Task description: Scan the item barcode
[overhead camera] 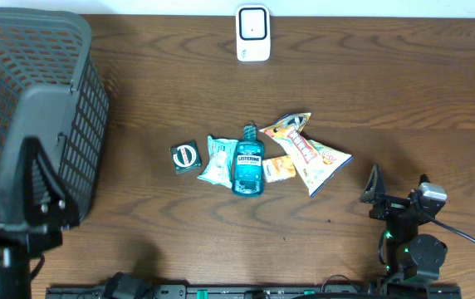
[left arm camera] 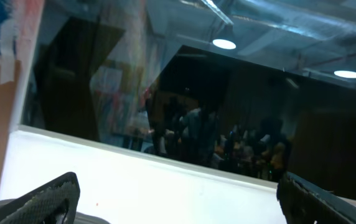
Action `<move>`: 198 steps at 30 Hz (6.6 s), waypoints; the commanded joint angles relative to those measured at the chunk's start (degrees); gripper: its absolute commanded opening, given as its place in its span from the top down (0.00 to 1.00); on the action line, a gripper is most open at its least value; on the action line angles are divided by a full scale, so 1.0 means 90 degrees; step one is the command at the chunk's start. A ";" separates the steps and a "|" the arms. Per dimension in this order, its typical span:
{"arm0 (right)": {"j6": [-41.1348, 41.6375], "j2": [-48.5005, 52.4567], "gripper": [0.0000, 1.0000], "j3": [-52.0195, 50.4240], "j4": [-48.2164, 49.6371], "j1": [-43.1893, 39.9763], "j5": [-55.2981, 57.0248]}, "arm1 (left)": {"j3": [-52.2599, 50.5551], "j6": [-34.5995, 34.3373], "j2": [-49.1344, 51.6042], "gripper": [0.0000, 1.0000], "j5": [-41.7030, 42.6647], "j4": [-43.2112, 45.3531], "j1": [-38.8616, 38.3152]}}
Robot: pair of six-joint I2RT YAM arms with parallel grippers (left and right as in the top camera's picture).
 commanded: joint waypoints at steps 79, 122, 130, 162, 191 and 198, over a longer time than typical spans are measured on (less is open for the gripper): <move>0.0046 -0.0017 0.01 -0.0005 -0.0027 0.0032 0.0012 | -0.6438 -0.0406 -0.3259 0.02 0.3917 0.2504 0.3062; 0.0046 -0.0017 0.01 -0.0005 -0.0027 0.0032 0.0010 | -0.8459 -0.1103 -0.3128 0.02 0.3342 0.1785 0.3055; 0.0000 -0.0017 0.01 -0.0005 0.0080 0.0032 0.1120 | -0.8459 -0.0425 -0.2555 0.02 0.3293 0.1787 0.3058; 0.1338 -0.0017 0.01 -0.0005 0.0381 0.0032 -0.0459 | -0.8459 -0.0425 -0.1290 0.02 0.3293 0.1802 0.2958; 0.0483 0.0216 0.01 0.0379 0.1540 0.0034 -0.2552 | -0.8459 -0.0425 -0.3281 0.02 0.3291 0.1807 0.2045; 0.0393 0.1729 0.01 0.0602 0.2176 0.0073 -0.3094 | -0.8459 -0.0425 -0.3264 0.02 0.3293 0.1807 0.2045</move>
